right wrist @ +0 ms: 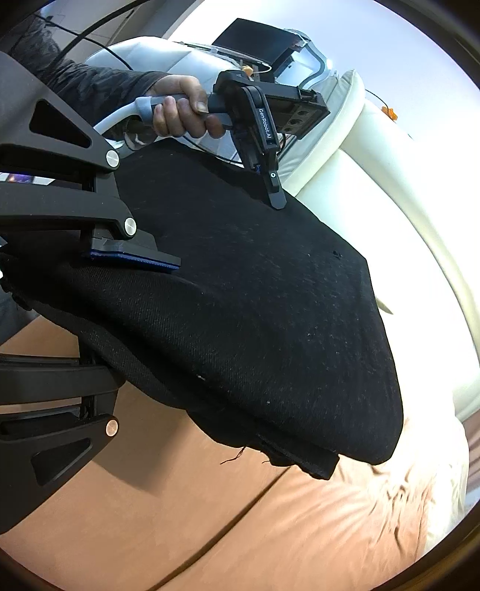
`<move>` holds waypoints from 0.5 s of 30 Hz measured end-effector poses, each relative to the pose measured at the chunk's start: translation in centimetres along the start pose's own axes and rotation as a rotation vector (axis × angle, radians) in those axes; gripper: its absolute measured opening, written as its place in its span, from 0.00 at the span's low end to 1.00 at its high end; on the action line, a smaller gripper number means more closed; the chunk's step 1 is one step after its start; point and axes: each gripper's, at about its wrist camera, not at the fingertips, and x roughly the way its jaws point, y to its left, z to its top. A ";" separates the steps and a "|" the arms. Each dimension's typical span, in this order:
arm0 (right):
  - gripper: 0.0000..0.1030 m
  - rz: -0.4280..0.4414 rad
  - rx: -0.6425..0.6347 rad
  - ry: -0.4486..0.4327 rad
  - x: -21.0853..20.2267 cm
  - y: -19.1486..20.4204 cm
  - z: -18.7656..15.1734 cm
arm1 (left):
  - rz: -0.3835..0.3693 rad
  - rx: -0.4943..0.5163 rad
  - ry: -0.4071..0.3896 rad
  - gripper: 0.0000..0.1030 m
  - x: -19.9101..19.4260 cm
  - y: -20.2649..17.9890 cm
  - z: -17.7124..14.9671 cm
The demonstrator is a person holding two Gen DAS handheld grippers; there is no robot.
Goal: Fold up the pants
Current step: 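Lift the folded pants with both tools and carry them toward the headboard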
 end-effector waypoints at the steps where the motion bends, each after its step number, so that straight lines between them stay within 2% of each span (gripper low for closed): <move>1: 0.23 0.006 -0.006 -0.003 0.4 0.1 0.3 | 0.006 0.003 -0.008 0.18 -0.4 0.6 0.6; 6: 0.23 0.029 -0.036 -0.006 2.7 0.7 1.9 | 0.076 0.005 -0.032 0.18 -1.9 3.0 2.9; 15: 0.23 0.065 -0.056 0.014 6.6 -0.2 3.3 | 0.216 -0.011 -0.030 0.18 -2.8 8.8 6.6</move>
